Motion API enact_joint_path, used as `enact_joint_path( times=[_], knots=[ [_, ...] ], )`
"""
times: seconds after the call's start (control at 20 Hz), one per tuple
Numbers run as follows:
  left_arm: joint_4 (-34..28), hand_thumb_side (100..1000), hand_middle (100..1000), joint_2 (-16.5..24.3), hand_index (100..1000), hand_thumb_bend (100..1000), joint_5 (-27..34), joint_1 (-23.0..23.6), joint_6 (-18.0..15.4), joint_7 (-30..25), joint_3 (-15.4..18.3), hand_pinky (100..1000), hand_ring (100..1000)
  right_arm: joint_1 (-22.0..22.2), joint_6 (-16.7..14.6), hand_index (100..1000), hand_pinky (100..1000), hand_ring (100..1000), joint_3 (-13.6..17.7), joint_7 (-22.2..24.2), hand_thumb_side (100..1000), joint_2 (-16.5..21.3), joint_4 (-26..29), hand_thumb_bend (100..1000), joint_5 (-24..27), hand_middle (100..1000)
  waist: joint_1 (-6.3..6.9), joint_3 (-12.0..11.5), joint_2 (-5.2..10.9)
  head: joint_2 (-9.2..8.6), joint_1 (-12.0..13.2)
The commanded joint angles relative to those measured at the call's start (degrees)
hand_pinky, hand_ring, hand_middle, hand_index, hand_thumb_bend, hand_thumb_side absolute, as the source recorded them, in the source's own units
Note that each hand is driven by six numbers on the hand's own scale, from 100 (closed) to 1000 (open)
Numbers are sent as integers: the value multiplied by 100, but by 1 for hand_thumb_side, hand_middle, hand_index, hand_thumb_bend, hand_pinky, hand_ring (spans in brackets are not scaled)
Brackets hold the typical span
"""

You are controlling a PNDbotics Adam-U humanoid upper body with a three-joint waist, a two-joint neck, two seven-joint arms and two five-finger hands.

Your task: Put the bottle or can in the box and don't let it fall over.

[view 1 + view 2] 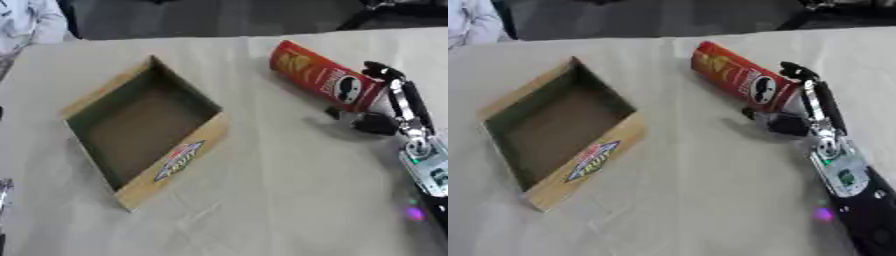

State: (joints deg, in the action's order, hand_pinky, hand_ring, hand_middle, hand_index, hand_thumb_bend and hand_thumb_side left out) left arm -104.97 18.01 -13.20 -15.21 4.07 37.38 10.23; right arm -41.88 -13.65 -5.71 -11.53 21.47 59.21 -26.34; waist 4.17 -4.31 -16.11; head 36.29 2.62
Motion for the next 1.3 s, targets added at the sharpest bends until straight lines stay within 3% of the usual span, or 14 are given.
enact_joint_path(
  times=[0.05, 0.35, 0.6, 0.75, 1.0, 1.3],
  knots=[
    [-109, 609, 646, 98, 658, 537, 16, -52, -8, -7, 39, 555, 880, 63, 185, 881, 758, 838, -48, 174, 314, 22, -47, 709, -217, 748, 33, -5, 38, -20, 29],
    [-111, 607, 643, 102, 656, 535, 14, -47, -23, 4, 46, 554, 879, 58, 410, 870, 684, 810, -48, 432, 217, 27, 102, 680, -372, 726, 23, 3, 56, -20, 44],
    [-110, 606, 640, 103, 651, 533, 18, -46, -32, 7, 47, 554, 879, 80, 463, 841, 622, 773, -43, 520, 100, 27, 157, 641, -153, 692, 20, 5, 61, -18, 54],
    [-111, 606, 639, 104, 650, 533, 15, -46, -36, 5, 48, 554, 879, 92, 452, 821, 610, 761, -42, 501, 100, 35, 191, 614, 26, 672, 19, 6, 62, -14, 59],
    [-115, 606, 637, 101, 648, 532, 9, -47, -38, 14, 57, 554, 879, 111, 376, 775, 594, 748, -45, 367, 100, 46, 222, 438, 191, 643, 16, -2, 61, -7, 66],
    [-119, 606, 633, 95, 644, 528, 11, -50, -41, 19, 64, 554, 877, 130, 92, 719, 577, 720, -63, 167, 100, 62, 277, 382, 213, 618, 13, -19, 57, -6, 78]
  ],
)
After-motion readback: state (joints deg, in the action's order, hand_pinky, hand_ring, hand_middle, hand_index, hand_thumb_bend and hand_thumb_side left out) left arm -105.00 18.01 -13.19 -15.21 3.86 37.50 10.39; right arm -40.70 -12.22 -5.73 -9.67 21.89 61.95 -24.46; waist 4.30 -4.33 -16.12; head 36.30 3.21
